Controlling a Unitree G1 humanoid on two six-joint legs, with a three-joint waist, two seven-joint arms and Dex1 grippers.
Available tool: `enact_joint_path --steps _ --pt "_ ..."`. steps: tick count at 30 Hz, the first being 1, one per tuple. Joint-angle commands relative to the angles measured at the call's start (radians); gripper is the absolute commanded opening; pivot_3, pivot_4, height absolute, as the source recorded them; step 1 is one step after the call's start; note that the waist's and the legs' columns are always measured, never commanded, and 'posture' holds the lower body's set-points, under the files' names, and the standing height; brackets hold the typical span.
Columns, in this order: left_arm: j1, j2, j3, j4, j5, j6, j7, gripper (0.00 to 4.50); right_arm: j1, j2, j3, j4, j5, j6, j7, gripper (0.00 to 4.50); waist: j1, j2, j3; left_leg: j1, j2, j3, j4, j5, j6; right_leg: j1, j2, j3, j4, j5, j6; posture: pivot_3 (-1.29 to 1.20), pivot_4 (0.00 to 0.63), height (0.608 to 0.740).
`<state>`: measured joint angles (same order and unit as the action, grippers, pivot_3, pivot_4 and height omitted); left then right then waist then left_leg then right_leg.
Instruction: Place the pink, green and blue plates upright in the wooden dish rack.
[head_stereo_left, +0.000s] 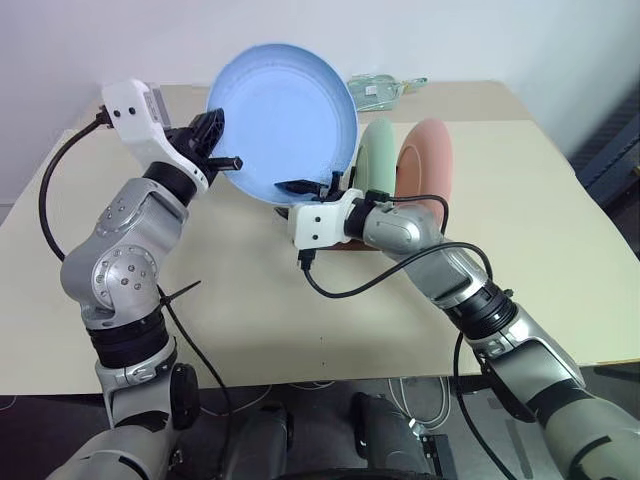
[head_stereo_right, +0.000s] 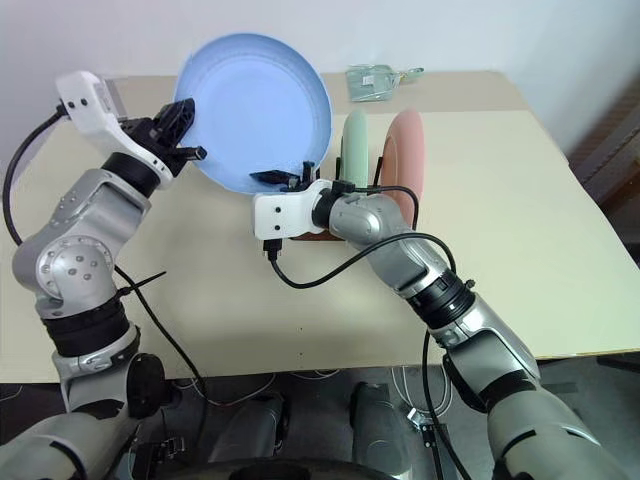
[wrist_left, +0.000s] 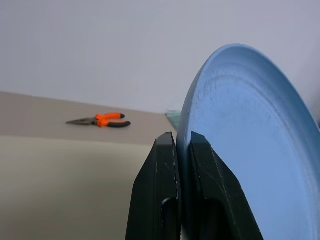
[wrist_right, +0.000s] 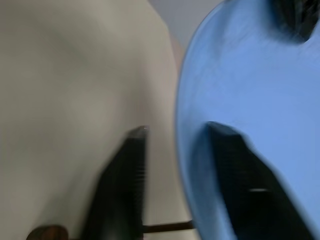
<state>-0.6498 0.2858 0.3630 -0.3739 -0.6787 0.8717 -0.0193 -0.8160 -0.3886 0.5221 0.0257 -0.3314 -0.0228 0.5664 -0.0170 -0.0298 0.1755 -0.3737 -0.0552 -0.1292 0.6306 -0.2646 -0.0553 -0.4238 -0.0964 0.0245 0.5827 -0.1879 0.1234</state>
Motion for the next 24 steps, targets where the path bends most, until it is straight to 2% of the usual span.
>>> enact_joint_path --steps 1,2,6,8,11,14,18,21,24 --pt "-0.006 -0.003 0.067 -0.05 -0.075 -0.03 0.001 0.75 -0.018 0.017 -0.043 -0.034 -0.016 -0.029 -0.016 0.06 0.0 0.0 0.0 0.0 0.0 0.0 0.0 0.0 0.0 0.0 0.0 0.0 0.0 0.0 0.0 0.0 0.15 0.74" --pt "-0.016 -0.016 0.097 -0.042 -0.096 -0.045 0.018 1.1 -0.017 0.021 -0.05 -0.037 -0.022 -0.036 -0.023 0.0 0.0 0.0 0.0 0.0 0.0 0.0 0.0 0.0 0.0 0.0 0.0 0.0 0.0 0.0 0.0 0.0 0.15 0.74" --pt "-0.072 -0.012 0.243 0.056 -0.101 -0.164 0.114 3.05 -0.015 0.066 -0.112 -0.063 0.031 -0.03 -0.042 0.0 0.002 0.0 0.0 0.0 0.0 0.0 0.0 0.0 0.0 0.0 0.0 0.0 0.0 0.0 0.0 0.0 0.15 0.74" --pt "-0.052 0.058 0.264 0.118 -0.007 -0.25 0.108 3.05 -0.006 0.12 -0.178 -0.107 0.134 0.014 -0.039 0.0 -0.003 0.0 0.0 0.0 0.0 0.0 0.0 0.0 -0.001 0.0 0.0 0.0 0.0 0.0 0.0 0.0 0.15 0.74" --pt "0.054 0.163 0.193 0.178 0.141 -0.367 0.02 3.05 0.018 0.208 -0.288 -0.201 0.339 0.139 -0.019 0.0 -0.007 0.001 0.0 0.002 0.001 0.0 -0.003 0.0 -0.001 -0.001 0.002 0.001 0.0 0.0 -0.001 0.0 0.15 0.74" --pt "0.158 0.205 0.105 0.213 0.235 -0.452 -0.064 3.05 0.051 0.283 -0.376 -0.299 0.533 0.308 -0.031 0.0 0.008 0.0 0.0 0.001 0.001 -0.001 -0.002 0.0 -0.001 0.0 0.001 0.0 0.0 0.0 -0.001 0.0 0.15 0.74" --pt "0.384 0.192 -0.138 0.175 0.35 -0.549 -0.237 3.05 0.133 0.425 -0.548 -0.43 0.927 0.631 -0.179 0.0 0.01 0.0 -0.001 0.0 -0.001 -0.002 -0.002 0.0 0.0 0.002 0.0 0.0 0.0 0.0 -0.001 0.0 0.15 0.74" --pt "0.49 0.189 -0.254 0.142 0.392 -0.604 -0.333 3.05 0.162 0.501 -0.617 -0.461 1.075 0.743 -0.323 0.0 0.002 0.001 -0.001 -0.001 0.0 -0.002 -0.002 0.0 0.0 0.0 0.0 0.0 -0.001 0.0 -0.004 0.0 0.15 0.74" --pt "0.543 0.175 -0.297 0.127 0.386 -0.624 -0.389 3.05 0.168 0.546 -0.667 -0.469 1.182 0.802 -0.437 0.0 -0.003 0.004 0.001 0.0 0.002 -0.002 -0.004 0.0 0.0 -0.004 0.002 0.0 0.002 0.001 -0.005 0.0 0.15 0.74"
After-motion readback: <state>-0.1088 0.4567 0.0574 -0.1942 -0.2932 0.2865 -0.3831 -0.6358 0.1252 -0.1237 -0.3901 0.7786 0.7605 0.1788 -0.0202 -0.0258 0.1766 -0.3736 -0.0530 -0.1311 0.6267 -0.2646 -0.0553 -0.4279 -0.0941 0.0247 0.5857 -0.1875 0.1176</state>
